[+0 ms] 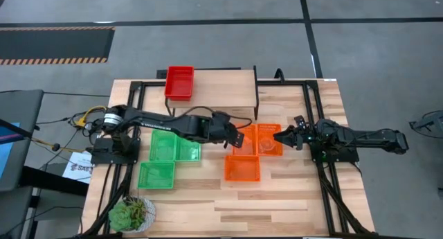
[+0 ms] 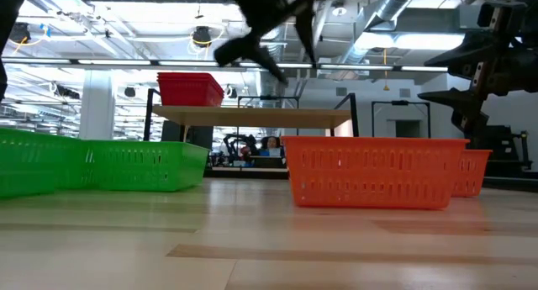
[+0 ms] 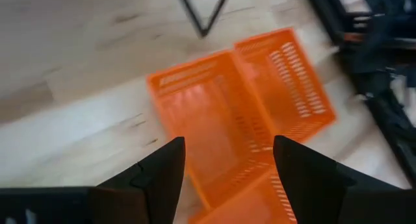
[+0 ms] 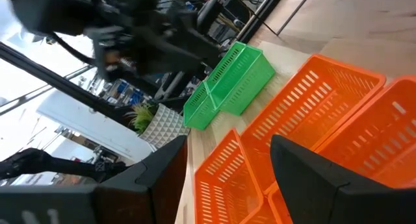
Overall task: Stack baskets on shelf by color
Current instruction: Put the right green bin on the shelf
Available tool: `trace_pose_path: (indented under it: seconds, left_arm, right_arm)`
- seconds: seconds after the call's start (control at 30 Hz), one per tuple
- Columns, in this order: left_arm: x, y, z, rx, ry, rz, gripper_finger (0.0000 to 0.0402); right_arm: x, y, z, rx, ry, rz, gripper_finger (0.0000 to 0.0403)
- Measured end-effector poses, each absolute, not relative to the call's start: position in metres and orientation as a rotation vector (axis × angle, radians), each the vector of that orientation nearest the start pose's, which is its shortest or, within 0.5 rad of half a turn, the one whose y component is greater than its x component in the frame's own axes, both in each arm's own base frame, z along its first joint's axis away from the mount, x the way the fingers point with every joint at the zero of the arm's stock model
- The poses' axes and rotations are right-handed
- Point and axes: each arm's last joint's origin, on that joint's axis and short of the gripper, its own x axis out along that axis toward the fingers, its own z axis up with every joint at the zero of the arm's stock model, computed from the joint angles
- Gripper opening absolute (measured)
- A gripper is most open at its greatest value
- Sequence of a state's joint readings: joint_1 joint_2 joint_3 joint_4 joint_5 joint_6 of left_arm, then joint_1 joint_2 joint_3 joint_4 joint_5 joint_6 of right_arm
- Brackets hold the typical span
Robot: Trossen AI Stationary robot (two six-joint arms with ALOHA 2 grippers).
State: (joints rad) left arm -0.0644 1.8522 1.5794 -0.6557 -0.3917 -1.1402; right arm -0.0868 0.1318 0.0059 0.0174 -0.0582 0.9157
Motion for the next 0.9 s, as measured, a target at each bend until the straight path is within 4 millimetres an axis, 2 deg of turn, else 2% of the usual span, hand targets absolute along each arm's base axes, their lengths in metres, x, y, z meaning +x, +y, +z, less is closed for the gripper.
trace_pose_path:
  seconds: [0.23,0.4,0.5,0.9]
  left_arm:
    - [0.395,-0.018,0.239,-0.912,0.67,0.796,0.0222]
    - [0.388,-0.028,0.23,-0.93,0.738,0.805,0.0222]
    - [0.378,-0.035,0.225,-0.927,0.821,0.875,0.0222]
    - [0.348,-0.057,0.233,-0.835,0.955,1.113,0.0222]
  right_arm:
    - [0.105,-0.007,0.157,0.923,0.089,-0.071,0.0244]
    - [0.105,-0.007,0.157,0.923,0.09,-0.069,0.0244]
    - [0.105,-0.007,0.157,0.918,0.09,-0.069,0.0244]
    - [0.105,-0.007,0.157,0.915,0.089,-0.069,0.0244]
